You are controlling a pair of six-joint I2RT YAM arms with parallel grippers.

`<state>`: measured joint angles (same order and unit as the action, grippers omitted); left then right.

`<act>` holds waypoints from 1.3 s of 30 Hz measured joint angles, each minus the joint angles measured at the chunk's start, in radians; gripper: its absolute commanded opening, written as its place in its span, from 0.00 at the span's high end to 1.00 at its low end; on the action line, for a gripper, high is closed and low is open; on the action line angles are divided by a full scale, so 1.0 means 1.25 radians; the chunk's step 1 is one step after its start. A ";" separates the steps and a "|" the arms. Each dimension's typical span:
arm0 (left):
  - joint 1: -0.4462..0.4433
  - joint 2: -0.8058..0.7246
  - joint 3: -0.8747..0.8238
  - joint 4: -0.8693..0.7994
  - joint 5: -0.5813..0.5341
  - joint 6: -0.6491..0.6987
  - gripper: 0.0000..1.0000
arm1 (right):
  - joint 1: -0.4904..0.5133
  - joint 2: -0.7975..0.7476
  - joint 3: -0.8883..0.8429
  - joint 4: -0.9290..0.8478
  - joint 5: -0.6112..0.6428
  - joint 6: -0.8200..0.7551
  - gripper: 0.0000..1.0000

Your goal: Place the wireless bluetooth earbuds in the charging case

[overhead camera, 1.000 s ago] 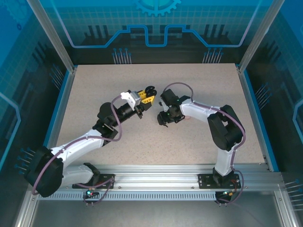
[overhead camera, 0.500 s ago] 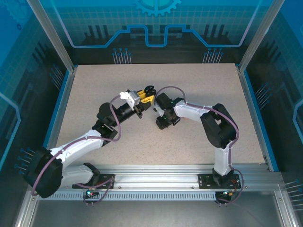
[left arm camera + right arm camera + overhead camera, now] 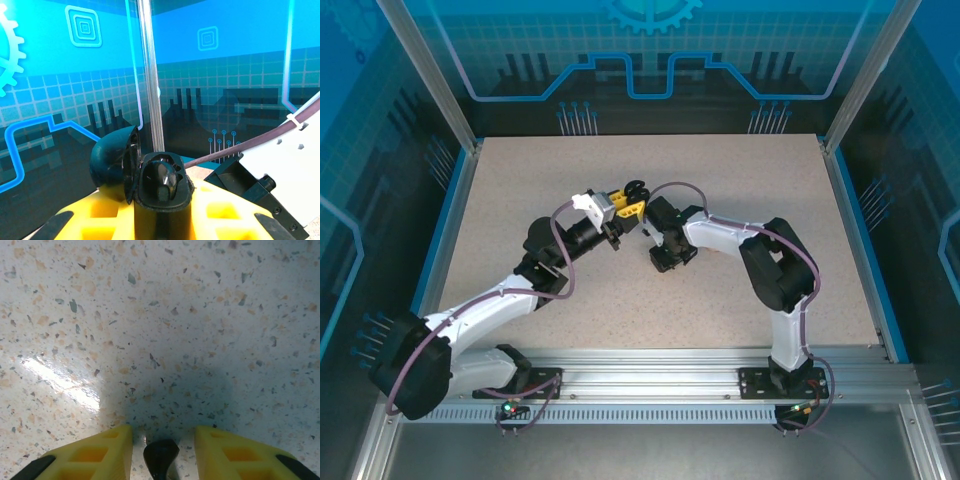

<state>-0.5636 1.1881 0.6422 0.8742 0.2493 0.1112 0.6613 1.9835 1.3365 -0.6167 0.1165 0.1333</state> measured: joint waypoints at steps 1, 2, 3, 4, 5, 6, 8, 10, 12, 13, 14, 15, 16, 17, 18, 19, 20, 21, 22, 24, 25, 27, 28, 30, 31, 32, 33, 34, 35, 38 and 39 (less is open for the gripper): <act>0.000 0.000 0.000 0.000 0.000 0.000 1.00 | 0.000 0.000 0.000 0.000 0.000 -0.001 0.64; 0.000 0.000 0.000 0.000 0.000 0.000 1.00 | 0.000 0.000 0.000 0.000 0.000 -0.001 0.64; 0.000 0.000 0.000 0.000 0.000 0.000 1.00 | 0.001 0.000 0.000 0.000 0.000 -0.003 0.65; 0.000 0.000 0.000 0.000 0.000 0.000 1.00 | 0.001 0.000 0.000 0.000 0.000 -0.003 0.67; 0.000 0.000 0.000 0.000 0.000 0.000 1.00 | 0.001 0.000 0.000 0.000 -0.001 -0.003 0.67; 0.000 0.000 0.000 0.000 0.000 0.000 1.00 | 0.002 -0.001 0.000 0.000 0.000 -0.003 0.67; 0.000 0.000 0.000 0.000 0.000 0.000 1.00 | 0.002 -0.001 0.000 0.000 0.000 -0.003 0.67; 0.000 0.000 0.000 0.000 0.000 0.000 1.00 | 0.002 -0.001 0.000 0.000 0.000 -0.003 0.67; 0.000 0.000 0.000 0.000 0.000 0.000 1.00 | 0.002 -0.001 -0.001 0.000 0.000 -0.003 0.67; 0.000 0.000 0.000 0.000 0.000 0.000 1.00 | 0.002 -0.002 -0.001 0.000 0.000 -0.003 0.67; 0.001 0.000 0.000 0.000 0.000 0.000 1.00 | 0.002 -0.002 -0.002 0.000 0.002 -0.003 0.67; 0.001 0.000 0.000 0.000 0.000 0.000 1.00 | 0.002 -0.003 -0.004 0.000 0.004 -0.003 0.67; 0.002 0.000 0.000 0.000 0.000 0.000 1.00 | 0.001 -0.005 -0.006 0.002 0.004 -0.003 0.67; 0.002 0.000 0.000 0.000 0.000 -0.001 1.00 | 0.001 -0.007 -0.008 0.001 0.006 -0.003 0.67; 0.002 0.000 0.000 0.000 0.000 -0.001 1.00 | 0.001 -0.008 -0.010 0.002 0.007 -0.003 0.67; 0.002 0.000 0.000 0.000 0.000 -0.001 1.00 | 0.001 -0.009 -0.012 0.003 0.007 -0.003 0.67; 0.002 0.000 0.000 0.000 0.000 -0.001 1.00 | 0.001 -0.010 -0.012 0.002 0.009 -0.003 0.67; 0.002 0.000 0.000 0.000 0.000 -0.001 1.00 | 0.001 -0.011 -0.013 0.002 0.009 -0.003 0.67; 0.002 0.000 0.000 0.000 0.000 -0.003 1.00 | 0.001 -0.012 -0.016 0.003 0.009 -0.003 0.67; 0.002 0.000 0.000 0.000 0.000 -0.004 1.00 | 0.001 -0.013 -0.017 0.002 0.009 -0.003 0.68; 0.002 0.000 0.000 0.000 0.000 -0.004 1.00 | 0.001 -0.013 -0.017 0.002 0.009 -0.003 0.68; 0.002 0.000 0.000 0.000 0.000 -0.004 1.00 | 0.001 -0.013 -0.017 0.002 0.009 -0.005 0.73; 0.002 0.000 0.000 0.000 0.000 -0.005 1.00 | 0.001 -0.013 -0.017 0.002 0.008 -0.005 0.73; 0.002 0.000 0.000 0.000 0.000 -0.005 1.00 | 0.001 -0.013 -0.017 0.003 0.005 -0.007 0.78; 0.002 0.000 0.000 0.000 0.000 -0.005 1.00 | 0.001 -0.013 -0.017 0.003 0.003 -0.007 0.79; 0.002 0.000 0.000 0.000 0.000 -0.005 1.00 | 0.001 -0.013 -0.017 0.003 0.002 -0.007 0.81; 0.002 0.000 0.000 0.000 0.000 -0.005 1.00 | 0.001 -0.013 -0.017 0.003 0.001 -0.006 0.83; 0.002 0.000 0.000 0.000 0.000 -0.005 1.00 | 0.001 -0.013 -0.017 0.003 0.000 -0.005 0.84; 0.002 0.000 0.000 0.000 0.000 -0.005 1.00 | 0.001 -0.013 -0.017 0.003 0.000 -0.006 0.84; 0.002 0.000 0.000 0.000 0.000 -0.006 1.00 | 0.001 -0.018 -0.022 0.006 0.000 -0.003 0.88; 0.002 0.000 0.000 0.000 0.000 -0.005 1.00 | 0.001 -0.023 -0.027 0.011 0.001 0.001 0.89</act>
<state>-0.5617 1.1881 0.6422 0.8742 0.2497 0.1043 0.6621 1.9541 1.3025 -0.6029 0.1173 0.1341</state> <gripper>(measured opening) 0.220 0.127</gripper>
